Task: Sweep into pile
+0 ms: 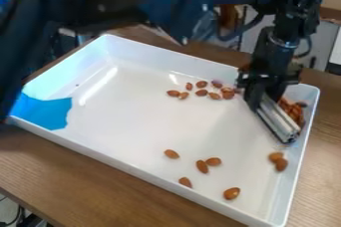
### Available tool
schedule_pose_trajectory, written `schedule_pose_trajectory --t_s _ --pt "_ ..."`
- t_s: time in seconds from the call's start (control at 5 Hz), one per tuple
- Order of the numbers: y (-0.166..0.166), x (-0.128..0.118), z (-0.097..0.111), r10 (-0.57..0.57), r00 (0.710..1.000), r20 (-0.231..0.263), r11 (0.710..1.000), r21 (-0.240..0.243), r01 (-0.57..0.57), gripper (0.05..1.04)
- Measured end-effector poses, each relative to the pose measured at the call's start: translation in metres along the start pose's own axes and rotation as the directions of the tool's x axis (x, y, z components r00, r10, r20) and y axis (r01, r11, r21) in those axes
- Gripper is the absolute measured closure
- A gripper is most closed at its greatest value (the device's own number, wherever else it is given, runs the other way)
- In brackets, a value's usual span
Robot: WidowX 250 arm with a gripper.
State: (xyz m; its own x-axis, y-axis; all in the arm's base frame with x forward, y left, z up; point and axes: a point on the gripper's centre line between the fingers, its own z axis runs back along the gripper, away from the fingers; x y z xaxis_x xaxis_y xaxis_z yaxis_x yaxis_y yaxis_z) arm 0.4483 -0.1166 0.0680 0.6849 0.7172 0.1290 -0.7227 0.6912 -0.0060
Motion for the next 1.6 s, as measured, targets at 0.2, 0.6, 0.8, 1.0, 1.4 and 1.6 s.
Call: schedule_pose_trajectory --t_s 0.2,0.6,0.8,1.0,1.4,1.6 --pt "0.010 0.008 0.013 -0.001 0.999 -0.053 0.999 -0.043 -0.002 0.705" --pt "0.070 0.045 0.071 -0.094 0.994 -0.060 0.981 -0.173 0.083 0.705" --pt "0.087 0.049 0.058 -0.277 0.961 0.006 0.954 -0.123 0.275 0.705" --pt "0.111 0.060 0.042 -0.445 0.888 0.116 0.893 -0.020 0.450 0.705" --pt "0.144 0.052 0.005 -0.732 0.665 0.150 0.682 0.163 0.713 0.705" --pt "0.152 0.040 0.008 -0.768 0.627 0.131 0.641 0.172 0.748 0.705"
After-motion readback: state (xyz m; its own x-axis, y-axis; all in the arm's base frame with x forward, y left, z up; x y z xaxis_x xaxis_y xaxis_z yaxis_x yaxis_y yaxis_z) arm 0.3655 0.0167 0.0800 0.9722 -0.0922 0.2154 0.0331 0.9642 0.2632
